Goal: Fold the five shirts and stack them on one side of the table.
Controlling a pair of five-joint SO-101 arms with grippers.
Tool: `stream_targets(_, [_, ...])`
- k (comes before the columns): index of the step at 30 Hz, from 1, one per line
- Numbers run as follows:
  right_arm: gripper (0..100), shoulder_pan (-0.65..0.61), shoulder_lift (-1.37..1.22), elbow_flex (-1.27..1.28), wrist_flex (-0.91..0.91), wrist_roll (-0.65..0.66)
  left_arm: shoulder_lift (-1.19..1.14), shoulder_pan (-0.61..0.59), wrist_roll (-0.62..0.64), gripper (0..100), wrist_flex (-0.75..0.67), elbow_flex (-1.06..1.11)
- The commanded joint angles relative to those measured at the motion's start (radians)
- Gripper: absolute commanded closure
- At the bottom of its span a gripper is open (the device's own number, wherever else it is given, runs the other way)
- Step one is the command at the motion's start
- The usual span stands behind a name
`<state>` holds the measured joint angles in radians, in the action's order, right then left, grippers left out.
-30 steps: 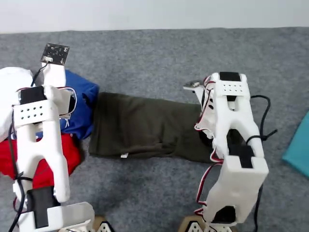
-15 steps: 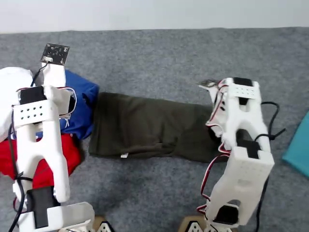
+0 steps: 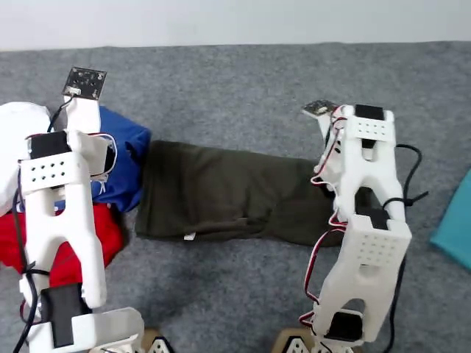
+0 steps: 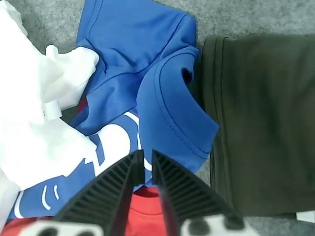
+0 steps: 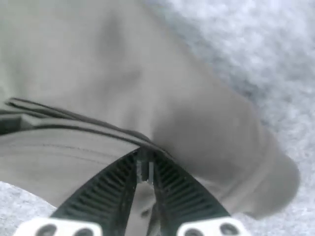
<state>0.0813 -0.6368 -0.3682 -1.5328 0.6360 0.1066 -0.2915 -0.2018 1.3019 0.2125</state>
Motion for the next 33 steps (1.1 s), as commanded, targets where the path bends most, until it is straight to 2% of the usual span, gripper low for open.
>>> stream_targets(1, [98.9, -0.041, 0.033, -0.068, -0.062, -0.006, 0.052, -0.002, 0.002, 96, 0.011, -0.013])
stream_targets(7, [98.9, -0.085, 0.136, -0.083, -0.249, -0.012, 0.112, -0.021, -0.003, 96, 0.055, -0.013])
stream_targets(14, [98.9, -0.068, 0.315, -0.066, -0.259, -0.095, 0.269, -0.018, 0.002, 96, 0.08, -0.01])
stream_targets(19, [98.9, -0.068, 0.469, 0.089, -0.259, -0.178, 0.344, -0.021, 0.003, 96, 0.118, -0.012])
stream_targets(23, [98.9, -0.062, 0.601, 0.209, -0.257, -0.216, 0.396, -0.041, 0.003, 96, 0.204, -0.013])
stream_targets(25, [98.9, -0.061, 0.664, 0.25, -0.255, -0.275, 0.427, -0.075, 0.003, 97, 0.239, -0.012])
stream_targets(30, [98.8, -0.068, 0.757, 0.288, -0.237, -0.572, 0.477, -0.236, 0.003, 97, 0.318, -0.008])
stream_targets(33, [98.7, -0.074, 0.754, 0.29, -0.196, -0.694, 0.488, -0.341, 0.002, 97, 0.367, -0.008])
